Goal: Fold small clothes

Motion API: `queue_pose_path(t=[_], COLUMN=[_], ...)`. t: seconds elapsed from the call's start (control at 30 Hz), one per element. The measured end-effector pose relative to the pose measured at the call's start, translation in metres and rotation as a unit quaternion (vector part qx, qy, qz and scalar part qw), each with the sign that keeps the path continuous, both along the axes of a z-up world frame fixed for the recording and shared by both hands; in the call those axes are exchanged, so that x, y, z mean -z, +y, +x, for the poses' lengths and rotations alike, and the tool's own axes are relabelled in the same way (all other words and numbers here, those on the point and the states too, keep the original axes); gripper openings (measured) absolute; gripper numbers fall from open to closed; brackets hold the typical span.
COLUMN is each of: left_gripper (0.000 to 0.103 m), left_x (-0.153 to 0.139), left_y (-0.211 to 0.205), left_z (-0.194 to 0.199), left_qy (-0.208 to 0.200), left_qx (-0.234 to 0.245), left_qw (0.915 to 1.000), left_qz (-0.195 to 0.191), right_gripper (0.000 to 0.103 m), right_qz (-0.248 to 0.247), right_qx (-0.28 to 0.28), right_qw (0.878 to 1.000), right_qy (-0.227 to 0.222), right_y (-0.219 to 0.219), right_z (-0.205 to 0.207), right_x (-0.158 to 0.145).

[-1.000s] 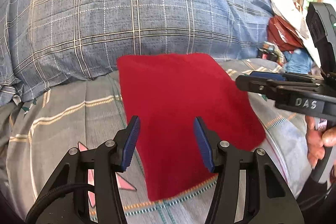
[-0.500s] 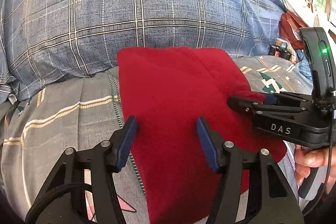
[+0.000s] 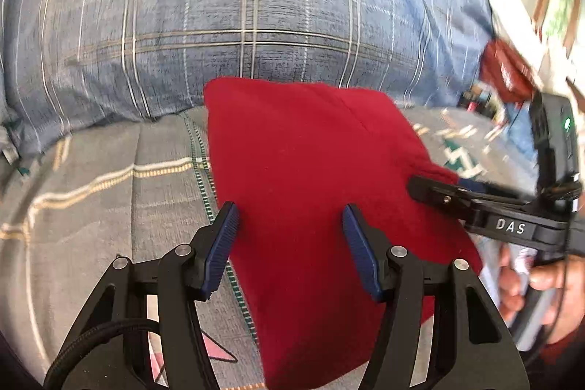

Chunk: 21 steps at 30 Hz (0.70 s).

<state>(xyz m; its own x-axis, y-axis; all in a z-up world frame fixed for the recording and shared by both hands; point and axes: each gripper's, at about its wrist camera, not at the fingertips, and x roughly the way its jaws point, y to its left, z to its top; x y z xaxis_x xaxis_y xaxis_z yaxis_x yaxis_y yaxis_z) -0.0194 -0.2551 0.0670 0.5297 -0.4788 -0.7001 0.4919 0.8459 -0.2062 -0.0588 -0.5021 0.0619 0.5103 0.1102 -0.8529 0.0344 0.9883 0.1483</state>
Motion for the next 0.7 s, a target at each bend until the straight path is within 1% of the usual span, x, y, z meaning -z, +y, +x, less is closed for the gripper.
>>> queue_pose_path(t=[0.03,0.07,0.1,0.17,0.2,0.23,0.3,0.37,0.4,0.43,0.5,0.53,0.57,0.6,0.63,0.7], left_gripper=[0.06,0.06,0.06,0.06,0.062,0.071,0.077,0.08,0.08,0.08,0.08,0.077,0.074,0.068,0.063,0.058], left_x=[0.0,0.0,0.0,0.003,0.005,0.007,0.015,0.022,0.025,0.028,0.029,0.027,0.027,0.025,0.02,0.009], left_y=[0.004,0.009,0.012,0.017,0.018,0.019,0.017,0.012,0.01,0.007,0.007,0.006,0.008,0.009,0.012,0.018], left_z=[0.004,0.009,0.014,0.024,0.027,0.031,0.037,0.041,0.041,0.042,0.041,0.04,0.042,0.041,0.04,0.035], left_qy=[0.01,0.021,0.033,0.056,0.064,0.078,0.106,0.115,0.116,0.116,0.114,0.114,0.114,0.113,0.112,0.114], left_qx=[-0.002,-0.005,-0.006,-0.008,-0.008,-0.008,-0.01,-0.014,-0.012,-0.011,-0.01,-0.007,-0.005,-0.001,0.004,0.014], left_qw=[0.9999,0.9995,0.9988,0.9967,0.9956,0.9937,0.9891,0.9881,0.9881,0.9879,0.9877,0.9873,0.9871,0.987,0.9869,0.9855], left_qz=[-0.012,-0.024,-0.035,-0.059,-0.067,-0.08,-0.103,-0.102,-0.1,-0.102,-0.107,-0.111,-0.113,-0.114,-0.116,-0.125], right_gripper=[0.072,0.079,0.084,0.086,0.086,0.086,0.086,0.086,0.084,0.08,0.063,0.059,0.052,0.045,0.043,0.038], right_qz=[0.014,0.027,0.037,0.056,0.068,0.079,0.092,0.11,0.117,0.121,0.113,0.107,0.102,0.096,0.093,0.092], right_qx=[0.003,0.008,0.013,0.024,0.022,0.018,0.01,-0.008,-0.017,-0.025,-0.027,-0.029,-0.031,-0.031,-0.031,-0.036], right_qw=[1.0,1.0,0.999,0.998,0.997,0.997,0.996,0.994,0.993,0.992,0.993,0.994,0.994,0.995,0.995,0.995], right_qy=[-0.004,-0.011,-0.017,-0.022,-0.019,-0.012,-0.005,0.001,0.004,0.005,0.0,-0.006,-0.01,-0.013,-0.015,-0.025], right_y=[-0.005,-0.01,-0.015,-0.025,-0.028,-0.029,-0.027,-0.022,-0.019,-0.015,-0.008,-0.005,-0.003,-0.001,0.001,0.007], right_z=[0.0,0.0,0.001,0.004,0.007,0.011,0.019,0.027,0.031,0.034,0.036,0.036,0.036,0.036,0.036,0.032], right_x=[-0.002,-0.005,-0.007,-0.006,-0.004,0.0,0.007,0.014,0.017,0.02,0.02,0.019,0.016,0.013,0.01,-0.003])
